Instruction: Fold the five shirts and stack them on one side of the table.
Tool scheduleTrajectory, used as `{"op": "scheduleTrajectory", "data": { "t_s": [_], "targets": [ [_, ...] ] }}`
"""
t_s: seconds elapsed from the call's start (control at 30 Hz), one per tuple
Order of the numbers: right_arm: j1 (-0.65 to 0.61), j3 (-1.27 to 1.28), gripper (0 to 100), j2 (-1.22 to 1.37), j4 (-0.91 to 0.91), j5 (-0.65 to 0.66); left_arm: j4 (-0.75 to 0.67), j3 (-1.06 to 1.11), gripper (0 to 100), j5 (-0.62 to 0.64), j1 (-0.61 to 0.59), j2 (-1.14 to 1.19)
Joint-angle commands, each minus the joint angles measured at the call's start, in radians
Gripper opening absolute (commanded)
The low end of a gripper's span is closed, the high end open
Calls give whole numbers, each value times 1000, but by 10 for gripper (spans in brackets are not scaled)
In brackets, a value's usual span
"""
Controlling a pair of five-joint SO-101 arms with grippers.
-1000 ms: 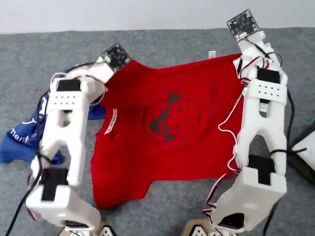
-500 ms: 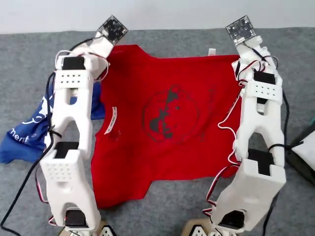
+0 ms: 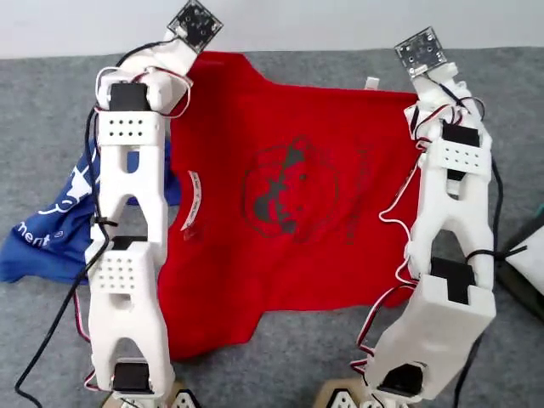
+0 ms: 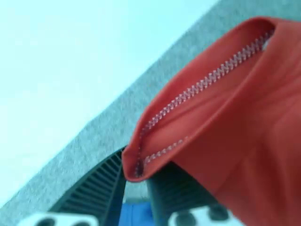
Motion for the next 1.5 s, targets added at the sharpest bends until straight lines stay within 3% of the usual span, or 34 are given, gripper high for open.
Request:
{"op": "scheduleTrajectory", "data": {
  "t_s": [0.0,0.3,0.47,0.53,0.63,0.83,1.13,1.3,1.47],
  "targets": [
    [31,-18,11,-15,-25,-9,-3,-128,2,21,0,37],
    [27,-18,11,-27,30,-11,206,-329,2,29,28,100],
    [8,-18,11,-79,174,-5,325,-444,2,81,38,100],
    [-4,-18,11,-105,262,3,423,-479,3,40,55,95],
    [-27,-18,11,-128,414,81,591,-504,3,-120,95,100],
    [-47,-17,11,-171,634,107,585,-453,3,-129,81,94],
    [-39,-12,11,-176,869,167,586,-252,2,-270,57,61],
    [-39,43,11,-186,920,173,586,110,2,-350,66,-149],
    [-31,135,11,-229,940,167,578,498,2,-351,86,-385]
  ]
}}
